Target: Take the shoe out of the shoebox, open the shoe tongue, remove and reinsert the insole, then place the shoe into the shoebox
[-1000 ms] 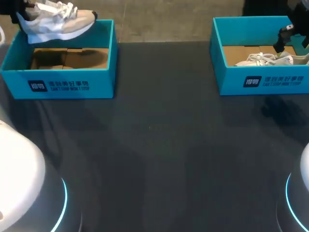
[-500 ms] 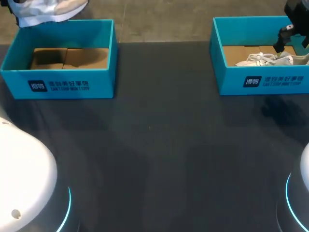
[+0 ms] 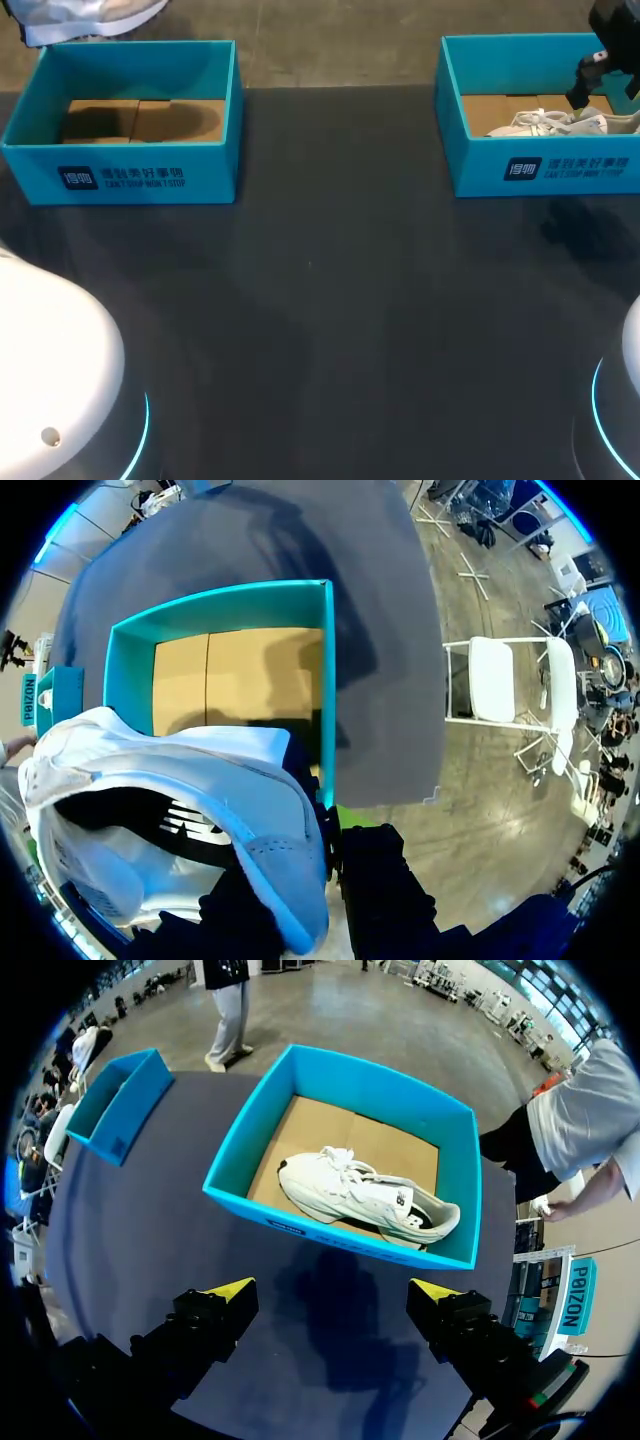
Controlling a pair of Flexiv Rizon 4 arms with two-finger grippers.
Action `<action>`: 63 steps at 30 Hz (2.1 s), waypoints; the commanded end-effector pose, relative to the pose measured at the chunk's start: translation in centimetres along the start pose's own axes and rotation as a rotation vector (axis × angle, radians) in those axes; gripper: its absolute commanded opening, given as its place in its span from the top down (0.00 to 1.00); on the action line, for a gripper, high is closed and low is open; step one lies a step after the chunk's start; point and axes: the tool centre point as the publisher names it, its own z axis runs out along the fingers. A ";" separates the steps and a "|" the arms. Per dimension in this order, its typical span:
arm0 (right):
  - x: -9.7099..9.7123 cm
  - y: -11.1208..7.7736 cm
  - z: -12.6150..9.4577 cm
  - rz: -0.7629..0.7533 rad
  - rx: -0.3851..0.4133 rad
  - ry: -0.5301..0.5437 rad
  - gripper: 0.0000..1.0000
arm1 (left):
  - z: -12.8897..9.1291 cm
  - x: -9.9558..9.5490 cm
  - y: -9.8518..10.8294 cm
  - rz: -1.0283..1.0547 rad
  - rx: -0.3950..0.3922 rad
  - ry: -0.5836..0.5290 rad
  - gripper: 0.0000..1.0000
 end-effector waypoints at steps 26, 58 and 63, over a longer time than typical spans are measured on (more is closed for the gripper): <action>0.0 0.0 0.0 0.001 -0.001 -0.001 0.00 | -1.0 -3.4 -6.2 -0.044 0.014 0.047 1.00; 0.0 0.0 0.0 0.001 -0.001 -0.001 0.00 | -9.8 -20.6 -18.0 -0.011 0.026 0.132 1.00; 0.0 0.0 0.0 0.001 -0.001 -0.001 0.00 | -9.5 -23.6 -19.1 0.013 0.030 0.117 1.00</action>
